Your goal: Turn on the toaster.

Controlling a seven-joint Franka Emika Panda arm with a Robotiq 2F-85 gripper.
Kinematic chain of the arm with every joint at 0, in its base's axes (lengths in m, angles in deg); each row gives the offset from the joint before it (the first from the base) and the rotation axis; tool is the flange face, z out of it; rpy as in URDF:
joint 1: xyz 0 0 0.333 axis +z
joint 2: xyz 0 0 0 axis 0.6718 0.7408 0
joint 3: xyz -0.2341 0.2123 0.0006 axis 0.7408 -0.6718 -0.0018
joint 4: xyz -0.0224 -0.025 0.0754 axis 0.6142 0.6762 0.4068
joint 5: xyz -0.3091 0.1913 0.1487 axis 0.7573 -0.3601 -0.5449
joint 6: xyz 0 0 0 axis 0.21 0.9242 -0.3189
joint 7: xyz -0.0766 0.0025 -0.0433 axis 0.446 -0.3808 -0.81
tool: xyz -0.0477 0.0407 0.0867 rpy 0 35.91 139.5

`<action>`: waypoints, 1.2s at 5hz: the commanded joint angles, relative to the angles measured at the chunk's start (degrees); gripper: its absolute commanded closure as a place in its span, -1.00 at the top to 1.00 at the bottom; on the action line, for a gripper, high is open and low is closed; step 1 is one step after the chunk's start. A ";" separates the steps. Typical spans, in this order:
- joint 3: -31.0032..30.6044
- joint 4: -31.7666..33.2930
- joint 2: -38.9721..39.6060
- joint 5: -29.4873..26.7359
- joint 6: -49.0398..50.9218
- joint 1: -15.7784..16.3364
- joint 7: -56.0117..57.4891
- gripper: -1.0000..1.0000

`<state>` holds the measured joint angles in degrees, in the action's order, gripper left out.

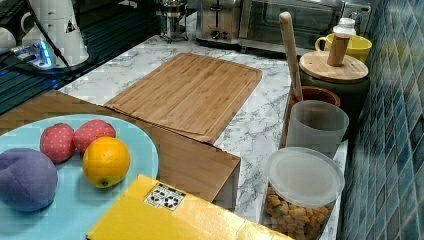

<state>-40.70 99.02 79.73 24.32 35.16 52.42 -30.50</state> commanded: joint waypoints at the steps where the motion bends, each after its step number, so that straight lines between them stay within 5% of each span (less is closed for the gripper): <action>1: -3.46 -4.25 4.02 2.58 -2.51 1.25 -4.40 -1.00; 6: -5.14 -5.74 10.48 9.86 -9.91 -0.17 -16.98 -1.00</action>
<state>-45.45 97.90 88.51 32.84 26.26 52.87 -40.91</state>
